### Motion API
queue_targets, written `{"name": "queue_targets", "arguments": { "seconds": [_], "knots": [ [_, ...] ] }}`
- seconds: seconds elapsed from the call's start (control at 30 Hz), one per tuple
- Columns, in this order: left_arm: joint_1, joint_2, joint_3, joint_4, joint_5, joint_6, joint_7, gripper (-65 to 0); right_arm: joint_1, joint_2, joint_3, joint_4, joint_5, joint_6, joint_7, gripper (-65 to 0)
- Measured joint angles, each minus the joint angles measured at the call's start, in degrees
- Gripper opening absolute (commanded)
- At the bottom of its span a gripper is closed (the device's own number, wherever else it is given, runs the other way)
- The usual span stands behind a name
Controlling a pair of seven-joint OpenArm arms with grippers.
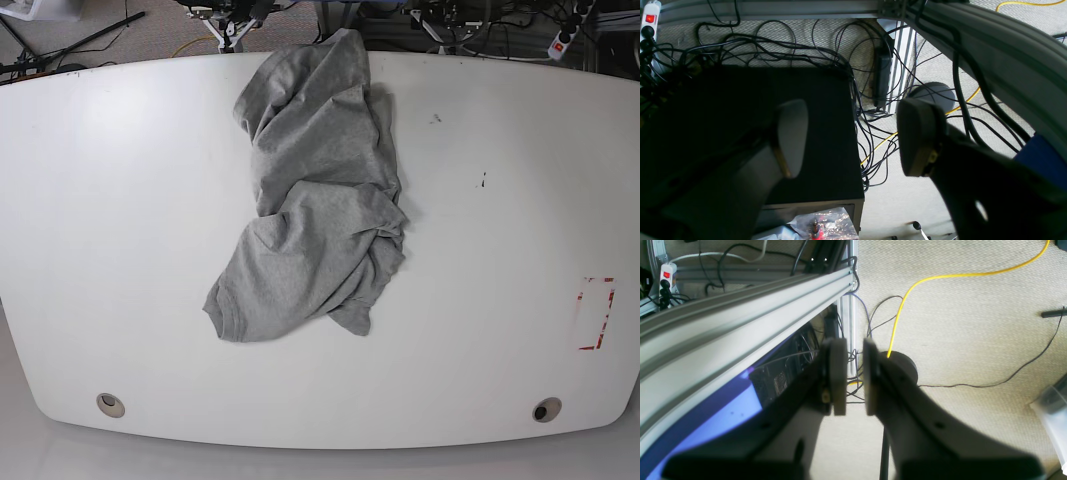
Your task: Fold the T-shirt properly
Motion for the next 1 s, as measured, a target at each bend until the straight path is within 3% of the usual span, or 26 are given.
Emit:
{"name": "queue_targets", "arguments": {
  "seconds": [1.0],
  "knots": [
    [0.92,-0.02,0.15,-0.11,-0.15,0.00,-2.14,-26.1,1.25,-0.33,0.04,-0.15,0.00,-0.92,0.00,-57.2]
  ]
}}
